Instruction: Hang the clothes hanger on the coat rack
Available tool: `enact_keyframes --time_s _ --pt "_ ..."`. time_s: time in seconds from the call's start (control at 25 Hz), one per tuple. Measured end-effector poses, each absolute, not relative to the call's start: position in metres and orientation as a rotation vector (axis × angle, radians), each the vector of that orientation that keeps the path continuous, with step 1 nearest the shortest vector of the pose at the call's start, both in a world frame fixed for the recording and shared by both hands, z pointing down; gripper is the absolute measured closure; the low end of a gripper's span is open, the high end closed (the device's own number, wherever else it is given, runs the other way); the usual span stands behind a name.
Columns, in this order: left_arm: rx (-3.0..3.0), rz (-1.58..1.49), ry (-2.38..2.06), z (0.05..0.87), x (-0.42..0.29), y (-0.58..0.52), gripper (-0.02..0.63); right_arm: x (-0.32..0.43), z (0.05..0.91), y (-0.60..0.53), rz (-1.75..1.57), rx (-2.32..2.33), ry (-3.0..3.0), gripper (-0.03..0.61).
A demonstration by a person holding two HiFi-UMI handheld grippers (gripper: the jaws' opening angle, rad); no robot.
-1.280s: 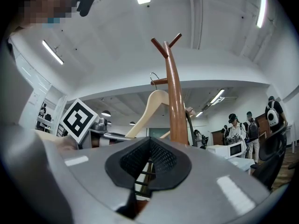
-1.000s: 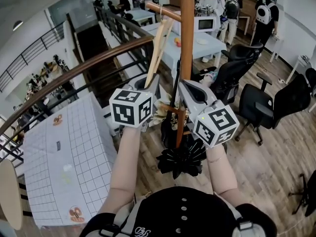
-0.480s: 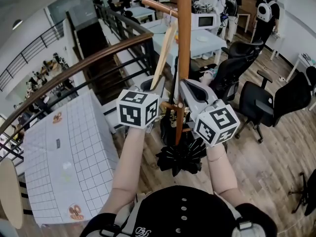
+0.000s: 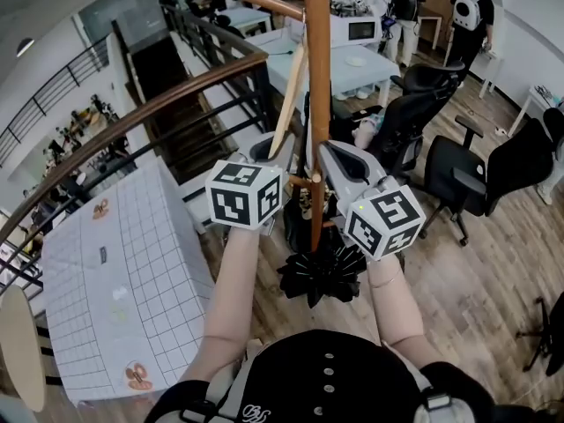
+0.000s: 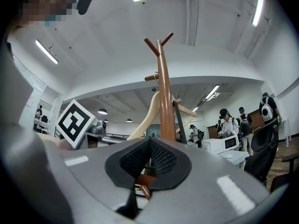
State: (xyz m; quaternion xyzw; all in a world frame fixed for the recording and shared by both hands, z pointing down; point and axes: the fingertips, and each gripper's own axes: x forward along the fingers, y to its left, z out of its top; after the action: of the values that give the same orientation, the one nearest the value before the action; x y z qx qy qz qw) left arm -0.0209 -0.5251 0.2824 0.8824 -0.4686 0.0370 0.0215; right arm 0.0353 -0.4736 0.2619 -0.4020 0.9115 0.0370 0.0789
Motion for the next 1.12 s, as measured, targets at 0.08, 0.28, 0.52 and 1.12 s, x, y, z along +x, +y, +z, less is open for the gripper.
enact_keyframes --time_s 0.08,0.28,0.52,1.12 --pt "2.727 0.094 -1.449 0.282 -0.019 -0.523 0.597 0.036 0.263 -0.471 0.107 -1.211 2.729 0.580" --pt "2.719 -0.008 -1.425 0.281 -0.016 -0.513 0.575 0.040 0.267 -0.460 0.106 -1.238 2.718 0.580" --pt "2.712 -0.098 -1.472 0.275 -0.025 -0.494 0.554 0.043 0.273 -0.450 0.081 -1.274 2.697 0.580" --pt "2.773 -0.148 -1.485 0.277 -0.034 -0.437 0.535 0.042 0.278 -0.416 0.065 -1.290 2.664 0.580"
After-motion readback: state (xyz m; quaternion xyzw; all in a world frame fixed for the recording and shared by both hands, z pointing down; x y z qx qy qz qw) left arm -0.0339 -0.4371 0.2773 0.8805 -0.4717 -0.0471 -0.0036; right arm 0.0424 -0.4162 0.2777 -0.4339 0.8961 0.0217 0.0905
